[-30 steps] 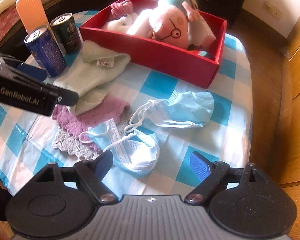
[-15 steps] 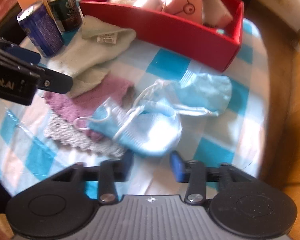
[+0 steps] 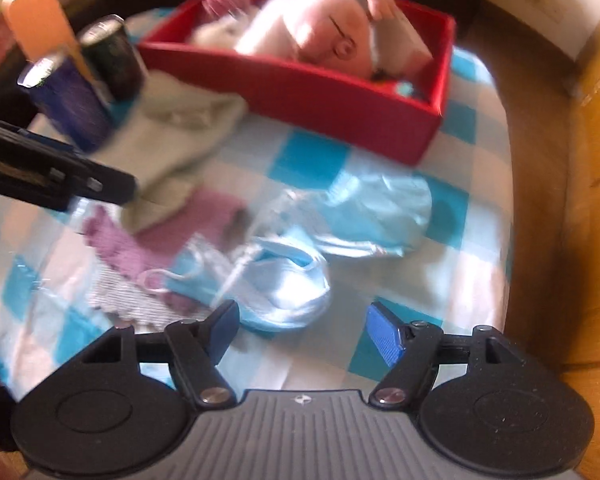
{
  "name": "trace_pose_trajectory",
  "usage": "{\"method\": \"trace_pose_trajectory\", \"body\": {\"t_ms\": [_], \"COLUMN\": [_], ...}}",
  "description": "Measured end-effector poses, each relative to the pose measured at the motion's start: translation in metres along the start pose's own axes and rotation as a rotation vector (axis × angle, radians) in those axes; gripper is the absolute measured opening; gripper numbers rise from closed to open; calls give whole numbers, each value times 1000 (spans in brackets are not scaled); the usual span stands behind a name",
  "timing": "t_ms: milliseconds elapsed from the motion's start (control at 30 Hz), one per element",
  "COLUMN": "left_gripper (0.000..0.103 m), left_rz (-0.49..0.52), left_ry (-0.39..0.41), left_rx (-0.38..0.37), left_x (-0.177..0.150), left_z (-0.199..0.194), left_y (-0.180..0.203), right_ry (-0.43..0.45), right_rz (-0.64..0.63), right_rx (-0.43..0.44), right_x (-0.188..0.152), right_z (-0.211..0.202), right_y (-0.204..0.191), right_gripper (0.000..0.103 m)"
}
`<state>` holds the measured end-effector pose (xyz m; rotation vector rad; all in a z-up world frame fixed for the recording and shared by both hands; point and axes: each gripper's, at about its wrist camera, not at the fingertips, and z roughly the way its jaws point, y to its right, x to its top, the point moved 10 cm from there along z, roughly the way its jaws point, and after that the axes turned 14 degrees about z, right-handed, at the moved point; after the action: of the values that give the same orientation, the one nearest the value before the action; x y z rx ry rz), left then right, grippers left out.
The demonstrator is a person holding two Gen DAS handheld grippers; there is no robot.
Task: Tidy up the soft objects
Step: 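Grasp blue face mask with right gripper while left gripper grasps white towel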
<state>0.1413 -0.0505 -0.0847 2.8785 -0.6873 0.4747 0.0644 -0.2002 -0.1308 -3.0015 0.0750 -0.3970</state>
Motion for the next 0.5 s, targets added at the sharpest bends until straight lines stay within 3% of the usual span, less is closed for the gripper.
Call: {"method": "trace_pose_trajectory", "body": {"t_ms": [67, 167, 233, 367, 500], "left_gripper": [85, 85, 85, 85, 84], "left_rz": [3, 6, -4, -51, -24], "left_ry": [-1, -6, -9, -12, -25], "left_rx": [-1, 0, 4, -4, 3], "left_x": [1, 1, 1, 4, 7], "left_z": [1, 3, 4, 9, 19], "left_y": [1, 0, -5, -13, -6], "right_ry": [-42, -47, -29, 15, 46], "right_rz": [71, 97, 71, 13, 0], "right_rx": [94, 133, 146, 165, 176], "right_x": [-1, 1, 1, -2, 3], "right_z": [11, 12, 3, -24, -38], "right_y": [-3, -8, -14, -25, -22], "right_gripper": [48, 24, 16, 12, 11]}}
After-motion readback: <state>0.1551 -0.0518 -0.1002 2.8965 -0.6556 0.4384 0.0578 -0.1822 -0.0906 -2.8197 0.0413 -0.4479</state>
